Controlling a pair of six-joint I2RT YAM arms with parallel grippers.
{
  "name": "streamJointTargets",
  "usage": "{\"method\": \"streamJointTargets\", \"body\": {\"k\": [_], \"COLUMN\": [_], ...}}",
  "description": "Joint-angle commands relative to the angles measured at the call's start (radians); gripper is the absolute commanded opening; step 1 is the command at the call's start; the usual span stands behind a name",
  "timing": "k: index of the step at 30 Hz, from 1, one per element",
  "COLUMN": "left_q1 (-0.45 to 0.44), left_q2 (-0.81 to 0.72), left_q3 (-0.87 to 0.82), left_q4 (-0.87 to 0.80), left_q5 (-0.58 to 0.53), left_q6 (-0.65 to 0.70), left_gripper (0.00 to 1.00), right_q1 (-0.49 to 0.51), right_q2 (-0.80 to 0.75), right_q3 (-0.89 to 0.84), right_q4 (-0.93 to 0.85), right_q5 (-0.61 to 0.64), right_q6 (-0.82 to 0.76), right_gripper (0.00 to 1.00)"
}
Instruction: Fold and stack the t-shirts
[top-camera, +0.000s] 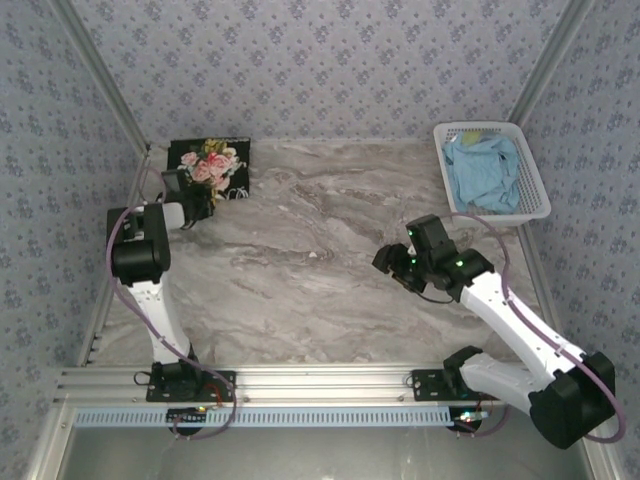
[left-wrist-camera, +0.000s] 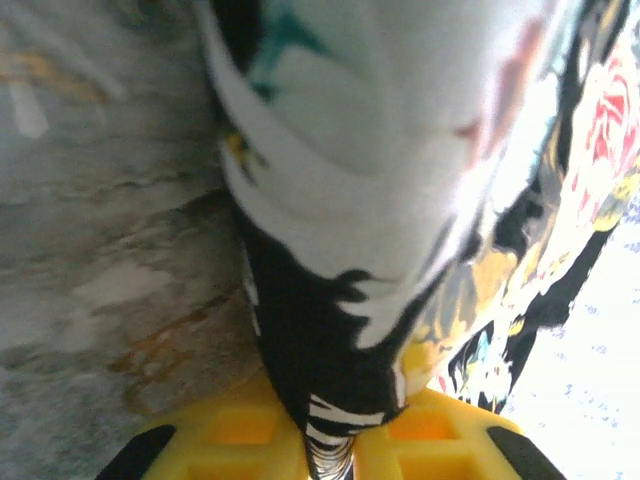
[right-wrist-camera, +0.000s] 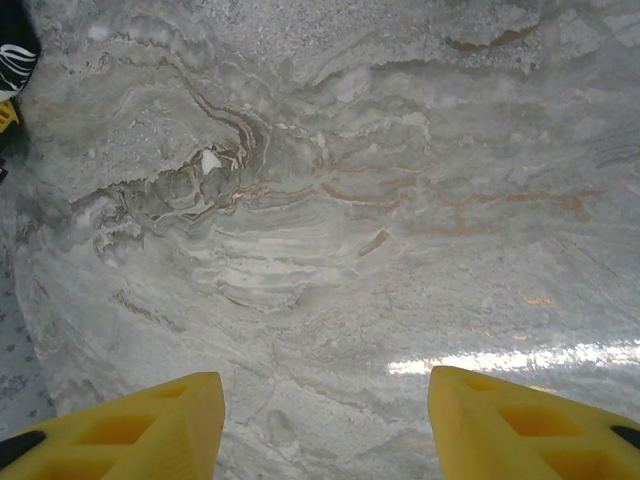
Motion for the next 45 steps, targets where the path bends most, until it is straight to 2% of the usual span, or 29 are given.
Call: {"method": "streamJointTargets", "body": {"k": [1, 2, 4, 5, 8, 9, 10, 14, 17, 19, 23, 26, 28, 30, 32, 35, 38, 39, 43, 45], "left_q1": [-0.002, 0.0, 0.005, 0.004, -0.035, -0.062, -0.097, -0.238, -0.323, -0.347, -0.416, -0.421, -0.418, -0.41, -0.401, -0.393, -0.382, -0.369, -0.252, -0.232], "left_q2": [-0.035, -0.076, -0.167, -0.224, -0.4, -0.46, -0.511, -0.663, -0.791, -0.849, -1.036, -1.139, -1.161, -1.154, -1.127, -1.081, -1.03, -1.006, -0.923, -0.88], "left_q3": [0.021, 0.011, -0.014, -0.028, -0.056, -0.067, -0.078, -0.095, -0.208, -0.216, -0.313, -0.413, -0.464, -0.493, -0.505, -0.586, -0.741, -0.79, -0.831, -0.895], "left_q4": [-0.067, -0.096, -0.128, -0.142, -0.276, -0.33, -0.377, -0.608, -0.506, -0.566, -0.6, -0.603, -0.602, -0.595, -0.602, -0.425, -0.041, 0.086, 0.192, 0.397], "left_q5": [0.05, 0.026, 0.002, -0.005, -0.051, -0.084, -0.125, -0.276, -0.35, -0.405, -0.652, -0.818, -0.925, -0.953, -1.034, -1.148, -1.198, -1.176, -0.957, -0.867], "left_q6": [0.081, 0.115, 0.174, 0.212, 0.309, 0.347, 0.375, 0.399, 0.465, 0.534, 0.758, 0.86, 0.941, 1.046, 1.05, 1.12, 1.308, 1.362, 1.355, 1.437], "left_gripper": [0.33, 0.48, 0.65, 0.96, 0.98, 0.98, 0.98, 0.98, 0.98, 0.98, 0.98, 0.97, 0.98, 0.98, 0.98, 0.98, 0.98, 0.98, 0.98, 0.98], "right_q1": [0.009, 0.008, 0.009, 0.009, 0.004, -0.005, -0.01, -0.07, -0.106, -0.137, -0.17, -0.216, -0.245, -0.251, -0.25, -0.284, -0.326, -0.348, -0.401, -0.431], "right_q2": [-0.008, -0.017, -0.042, -0.058, -0.087, -0.089, -0.089, -0.091, -0.096, -0.079, 0.034, 0.075, 0.073, 0.058, 0.055, 0.114, 0.171, 0.178, 0.242, 0.287], "right_q3": [0.046, 0.045, 0.035, 0.024, 0.011, 0.016, 0.021, 0.048, 0.085, 0.127, 0.221, 0.159, 0.056, -0.06, -0.167, -0.211, -0.24, -0.243, -0.254, -0.265], "right_q4": [0.081, 0.112, 0.176, 0.22, 0.322, 0.343, 0.354, 0.285, 0.171, 0.076, -0.089, 0.016, 0.19, 0.379, 0.576, 0.627, 0.706, 0.731, 0.867, 0.929], "right_q5": [0.058, 0.07, 0.094, 0.101, 0.13, 0.144, 0.157, 0.243, 0.346, 0.4, 0.575, 0.567, 0.545, 0.569, 0.608, 0.587, 0.575, 0.554, 0.561, 0.554], "right_q6": [-0.016, -0.026, -0.041, -0.044, -0.032, -0.033, -0.036, -0.02, -0.059, -0.074, -0.175, -0.356, -0.48, -0.547, -0.622, -0.639, -0.73, -0.747, -0.829, -0.834], "right_gripper": [0.6, 0.61, 0.63, 0.64, 0.69, 0.88, 1.0, 1.0, 1.0, 1.0, 1.0, 1.0, 1.0, 1.0, 1.0, 1.0, 1.0, 1.0, 1.0, 1.0]}}
